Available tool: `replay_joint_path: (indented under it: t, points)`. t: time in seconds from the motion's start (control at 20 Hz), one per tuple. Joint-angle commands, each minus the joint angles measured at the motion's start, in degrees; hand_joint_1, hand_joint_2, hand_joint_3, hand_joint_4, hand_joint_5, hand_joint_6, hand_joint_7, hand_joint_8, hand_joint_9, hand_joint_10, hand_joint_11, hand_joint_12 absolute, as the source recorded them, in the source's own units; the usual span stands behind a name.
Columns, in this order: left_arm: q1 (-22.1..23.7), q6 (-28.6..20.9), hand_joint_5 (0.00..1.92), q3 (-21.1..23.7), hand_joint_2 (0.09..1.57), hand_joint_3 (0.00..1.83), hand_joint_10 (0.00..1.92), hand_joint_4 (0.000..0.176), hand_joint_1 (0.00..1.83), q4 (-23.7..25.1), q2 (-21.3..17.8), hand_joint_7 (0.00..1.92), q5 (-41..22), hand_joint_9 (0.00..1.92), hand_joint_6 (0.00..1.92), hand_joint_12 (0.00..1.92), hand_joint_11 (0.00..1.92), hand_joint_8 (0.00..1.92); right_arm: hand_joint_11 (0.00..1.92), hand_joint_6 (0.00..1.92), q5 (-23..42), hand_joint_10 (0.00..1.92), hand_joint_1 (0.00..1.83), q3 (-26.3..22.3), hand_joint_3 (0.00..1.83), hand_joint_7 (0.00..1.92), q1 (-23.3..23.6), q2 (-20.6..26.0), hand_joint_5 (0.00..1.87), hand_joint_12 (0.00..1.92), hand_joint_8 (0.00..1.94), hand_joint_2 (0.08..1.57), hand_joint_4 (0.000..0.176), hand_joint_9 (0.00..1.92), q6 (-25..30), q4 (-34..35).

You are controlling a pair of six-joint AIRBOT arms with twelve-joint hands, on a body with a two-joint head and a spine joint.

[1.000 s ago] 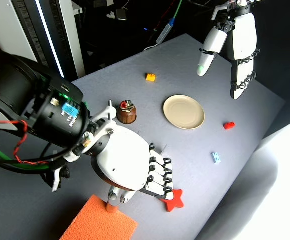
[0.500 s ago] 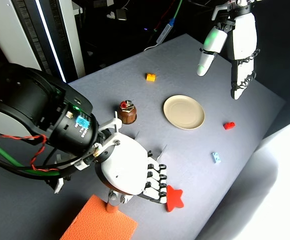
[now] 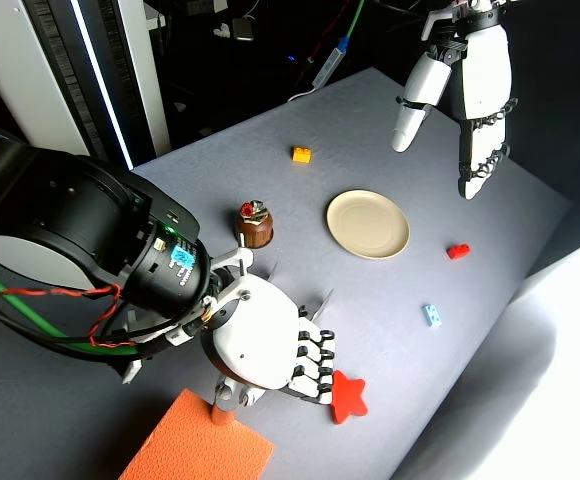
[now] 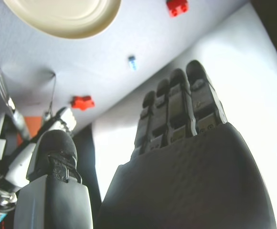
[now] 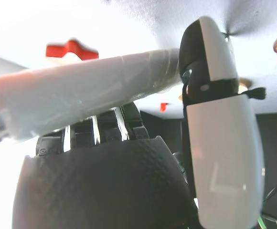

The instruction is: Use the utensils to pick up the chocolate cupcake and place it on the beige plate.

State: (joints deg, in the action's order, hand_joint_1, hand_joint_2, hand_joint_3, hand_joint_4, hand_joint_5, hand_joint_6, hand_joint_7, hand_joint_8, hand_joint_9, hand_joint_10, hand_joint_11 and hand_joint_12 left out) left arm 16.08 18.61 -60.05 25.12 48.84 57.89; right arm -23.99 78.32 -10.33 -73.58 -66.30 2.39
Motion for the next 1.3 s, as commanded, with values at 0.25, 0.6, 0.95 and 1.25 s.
replay_joint_path:
  t: [0.25, 0.6, 0.95, 1.25]
  points:
    - [0.6, -0.6, 0.06, -0.3, 1.13, 0.00, 0.00, 0.000, 0.28, 2.2, -0.3, 0.07, -2.6, 0.10, 0.00, 0.25, 0.00, 0.00, 0.00, 0.00, 0.2, 0.00, 0.86, 1.8, 0.00, 0.00, 0.2, -0.7, 0.00, 0.00, 0.00, 1.05, 0.000, 0.00, -1.0, 3.6]
    - [0.6, -0.7, 0.08, -0.5, 1.13, 0.00, 0.00, 0.000, 0.29, 2.2, -0.2, 0.08, -2.5, 0.11, 0.00, 0.27, 0.00, 0.00, 0.00, 0.00, -0.3, 0.00, 0.91, 3.0, 0.00, 0.00, -0.4, -1.5, 0.00, 0.00, 0.00, 1.03, 0.000, 0.00, -1.3, 3.9]
    - [0.7, -0.9, 0.07, -0.5, 1.13, 0.00, 0.00, 0.000, 0.29, 2.2, -0.2, 0.07, -2.2, 0.11, 0.00, 0.22, 0.00, 0.00, 0.09, 0.01, 0.6, 0.01, 0.95, 3.7, 0.00, 0.00, -1.6, -2.0, 0.02, 0.05, 0.00, 1.04, 0.000, 0.03, -1.7, 3.9]
    - [0.7, -0.9, 0.05, -0.5, 1.15, 0.00, 0.00, 0.000, 0.26, 2.2, -0.2, 0.06, -2.0, 0.10, 0.00, 0.21, 0.00, 0.00, 0.00, 0.01, 1.0, 0.01, 0.95, 3.7, 0.00, 0.06, -1.6, -2.0, 0.09, 0.46, 0.01, 1.06, 0.000, 0.10, -1.7, 3.9]
